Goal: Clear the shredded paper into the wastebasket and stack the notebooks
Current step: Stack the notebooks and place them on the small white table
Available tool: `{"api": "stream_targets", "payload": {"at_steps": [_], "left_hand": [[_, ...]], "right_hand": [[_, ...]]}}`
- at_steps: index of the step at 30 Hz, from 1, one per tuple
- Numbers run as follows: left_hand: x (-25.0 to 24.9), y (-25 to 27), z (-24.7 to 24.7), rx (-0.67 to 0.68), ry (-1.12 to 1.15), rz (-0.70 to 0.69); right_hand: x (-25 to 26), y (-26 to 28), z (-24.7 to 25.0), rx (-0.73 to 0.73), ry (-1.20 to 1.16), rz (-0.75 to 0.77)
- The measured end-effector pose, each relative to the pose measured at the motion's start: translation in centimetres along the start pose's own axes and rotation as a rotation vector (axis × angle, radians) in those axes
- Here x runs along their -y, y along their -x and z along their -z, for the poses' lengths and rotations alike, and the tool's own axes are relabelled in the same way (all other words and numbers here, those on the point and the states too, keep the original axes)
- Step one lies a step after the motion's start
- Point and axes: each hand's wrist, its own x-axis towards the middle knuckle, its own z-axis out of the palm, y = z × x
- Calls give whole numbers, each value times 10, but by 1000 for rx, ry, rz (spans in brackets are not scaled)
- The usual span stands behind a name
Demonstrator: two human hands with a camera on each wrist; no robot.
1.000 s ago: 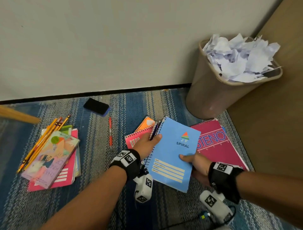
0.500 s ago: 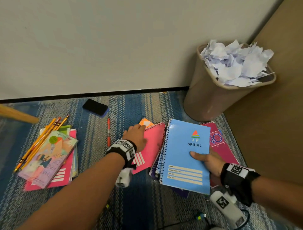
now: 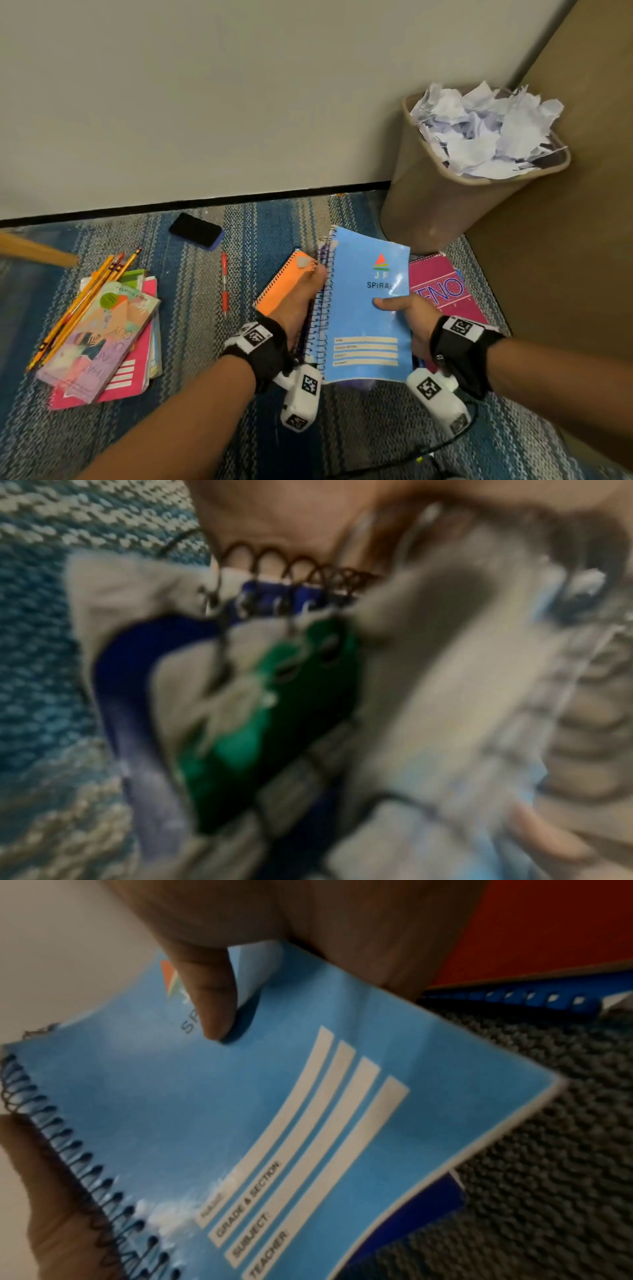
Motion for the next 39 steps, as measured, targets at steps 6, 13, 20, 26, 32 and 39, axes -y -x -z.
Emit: {"api": "stream_targets", "payload": {"at_steps": [6,13,20,26,32,39], "left_hand": [[-1,-6,-4,-39,-283,-35],[-6,-14,71,-769,-1506,319],[-9,-23,94,-623,-1370,117],[-22,-31,79,-606,-1630,-95],[-10,-32,63,-568,-1628,-258],[7,-21,18,131,-1481,256]], "right_hand": [[8,3,31,74,79,123],[39,13,53,141,181,69],[43,19,45,48,258,-6],[40,24,49,151,272,-8],[18,29,47,222,167,-168],[-45,-4,56,112,929,-90]]}}
